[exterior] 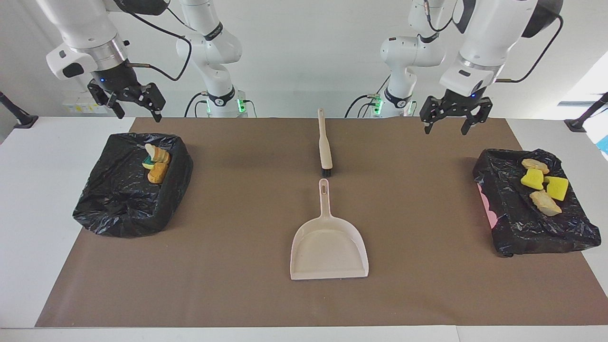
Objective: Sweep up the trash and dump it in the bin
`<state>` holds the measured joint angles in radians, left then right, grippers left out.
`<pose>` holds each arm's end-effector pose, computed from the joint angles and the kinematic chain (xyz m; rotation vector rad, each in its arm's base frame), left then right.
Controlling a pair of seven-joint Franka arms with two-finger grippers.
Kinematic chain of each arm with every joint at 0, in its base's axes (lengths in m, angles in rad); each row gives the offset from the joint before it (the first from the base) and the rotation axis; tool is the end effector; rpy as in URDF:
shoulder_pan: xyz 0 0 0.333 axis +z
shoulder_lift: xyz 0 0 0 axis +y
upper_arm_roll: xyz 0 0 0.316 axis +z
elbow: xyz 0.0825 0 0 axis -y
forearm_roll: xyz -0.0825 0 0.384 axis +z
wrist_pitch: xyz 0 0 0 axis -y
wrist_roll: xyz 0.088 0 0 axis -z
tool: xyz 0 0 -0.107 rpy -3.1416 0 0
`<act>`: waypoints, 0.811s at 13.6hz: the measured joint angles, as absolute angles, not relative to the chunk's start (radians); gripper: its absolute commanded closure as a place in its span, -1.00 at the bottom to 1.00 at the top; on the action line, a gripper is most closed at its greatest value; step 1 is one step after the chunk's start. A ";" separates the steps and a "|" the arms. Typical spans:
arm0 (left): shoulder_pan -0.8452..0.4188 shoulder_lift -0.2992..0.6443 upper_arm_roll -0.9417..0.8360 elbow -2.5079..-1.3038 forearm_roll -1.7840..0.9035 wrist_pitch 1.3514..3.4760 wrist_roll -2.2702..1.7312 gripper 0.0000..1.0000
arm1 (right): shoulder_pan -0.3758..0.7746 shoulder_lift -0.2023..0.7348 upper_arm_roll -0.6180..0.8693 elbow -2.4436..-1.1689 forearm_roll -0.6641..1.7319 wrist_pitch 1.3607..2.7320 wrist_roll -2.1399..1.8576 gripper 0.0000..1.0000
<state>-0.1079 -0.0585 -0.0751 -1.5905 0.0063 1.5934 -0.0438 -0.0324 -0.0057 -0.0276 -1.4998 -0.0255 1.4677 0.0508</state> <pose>0.5297 -0.0987 0.6491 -3.1288 0.2180 -0.0973 0.5412 -0.0355 0.6519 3.1112 -0.1761 -0.0413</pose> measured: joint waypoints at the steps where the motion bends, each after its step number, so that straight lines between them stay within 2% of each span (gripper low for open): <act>1: -0.085 -0.058 -0.073 -1.555 -0.002 1.554 -0.012 -1.00 | -0.032 -0.007 -0.028 -1.500 -0.026 1.464 0.051 -1.00; 5: -0.054 -0.045 -0.070 -1.472 -0.005 1.486 0.021 -1.00 | -0.032 -0.010 -0.028 -1.501 -0.026 1.459 0.055 -1.00; 11: -0.066 -0.040 -0.064 -1.466 -0.005 1.478 0.022 -1.00 | -0.032 -0.013 -0.027 -1.503 -0.025 1.459 0.067 -1.00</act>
